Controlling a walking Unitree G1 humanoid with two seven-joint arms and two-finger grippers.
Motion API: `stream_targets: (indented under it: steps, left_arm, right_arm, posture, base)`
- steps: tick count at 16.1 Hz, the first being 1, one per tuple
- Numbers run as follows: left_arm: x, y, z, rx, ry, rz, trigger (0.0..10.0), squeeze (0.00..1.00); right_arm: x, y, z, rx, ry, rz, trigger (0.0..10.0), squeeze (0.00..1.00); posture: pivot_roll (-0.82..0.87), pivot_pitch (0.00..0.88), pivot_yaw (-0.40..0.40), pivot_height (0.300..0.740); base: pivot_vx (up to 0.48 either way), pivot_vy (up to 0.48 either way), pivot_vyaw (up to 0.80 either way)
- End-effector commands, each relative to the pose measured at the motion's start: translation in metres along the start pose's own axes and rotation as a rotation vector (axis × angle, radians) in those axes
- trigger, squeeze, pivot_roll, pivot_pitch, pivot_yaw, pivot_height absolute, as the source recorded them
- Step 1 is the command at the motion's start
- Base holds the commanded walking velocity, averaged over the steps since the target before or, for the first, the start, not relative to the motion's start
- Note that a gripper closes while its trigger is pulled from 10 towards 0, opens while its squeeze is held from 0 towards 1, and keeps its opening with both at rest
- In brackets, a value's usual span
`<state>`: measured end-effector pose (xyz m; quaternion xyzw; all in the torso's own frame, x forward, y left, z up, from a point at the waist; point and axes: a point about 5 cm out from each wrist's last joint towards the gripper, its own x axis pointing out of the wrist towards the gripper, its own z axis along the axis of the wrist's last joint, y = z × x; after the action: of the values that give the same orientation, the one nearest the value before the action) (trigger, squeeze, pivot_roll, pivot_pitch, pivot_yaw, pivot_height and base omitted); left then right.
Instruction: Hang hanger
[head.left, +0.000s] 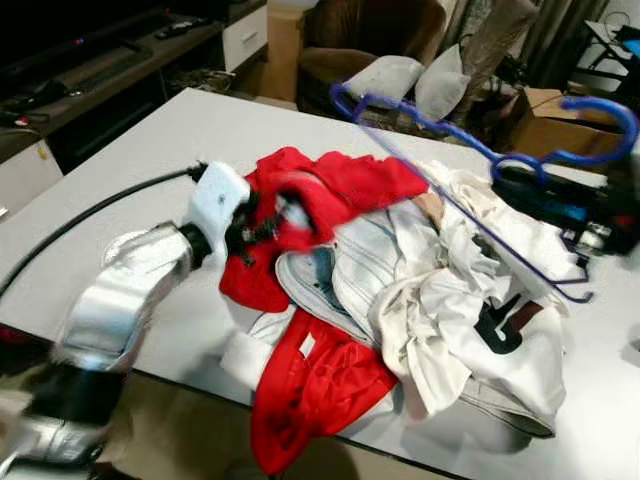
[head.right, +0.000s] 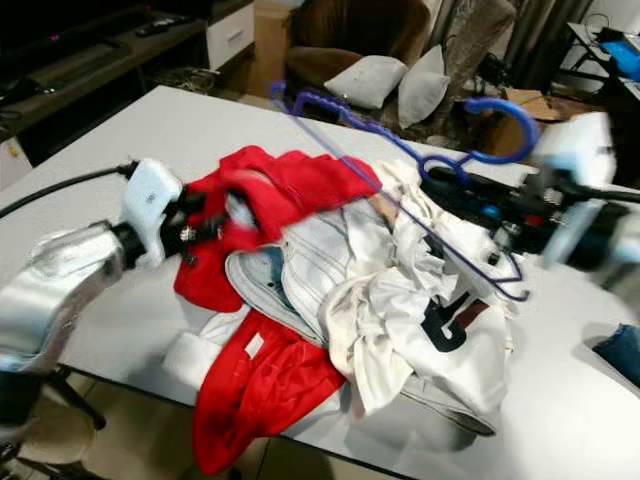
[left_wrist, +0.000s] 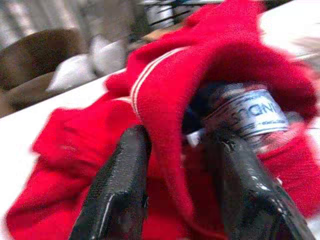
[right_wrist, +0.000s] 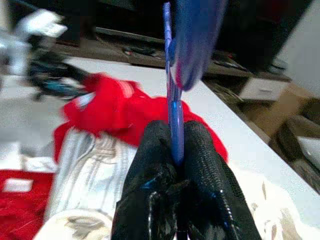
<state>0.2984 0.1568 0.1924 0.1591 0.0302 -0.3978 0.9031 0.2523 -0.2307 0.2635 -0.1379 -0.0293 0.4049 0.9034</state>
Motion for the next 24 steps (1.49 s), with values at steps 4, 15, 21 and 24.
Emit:
stream_targets:
  steps: [4,15,21,24]
  left_arm:
    - [-0.033,0.001,0.036,-0.001,-0.141,-0.134,10.0,1.0]
    - [-0.009,0.023,0.078,-0.141,-0.37,0.295,10.0,0.0]
    - [0.018,0.0,0.044,-0.133,-0.241,0.459,10.0,0.0]
    - [0.024,-0.007,0.036,-0.147,-0.222,0.487,10.0,0.0]
  right_arm:
    - [0.016,-0.002,-0.012,0.054,0.003,-0.167,10.0,0.0]
    - [0.039,-0.001,-0.02,0.095,0.033,-0.69,10.0,0.0]
    - [0.043,0.019,-0.025,0.058,0.055,-0.881,10.0,0.0]
    - [0.041,0.025,-0.027,0.103,0.032,-0.917,10.0,0.0]
  posture:
    - [0.11,0.0,-0.038,0.74]
    - [0.11,0.0,-0.035,0.74]
    - [0.07,0.0,-0.017,0.74]
    - [0.06,0.0,-0.012,0.74]
  base:
    - [0.0,0.0,0.0]
    - [0.0,0.0,0.0]
    - [0.0,0.0,0.0]
    - [0.0,0.0,0.0]
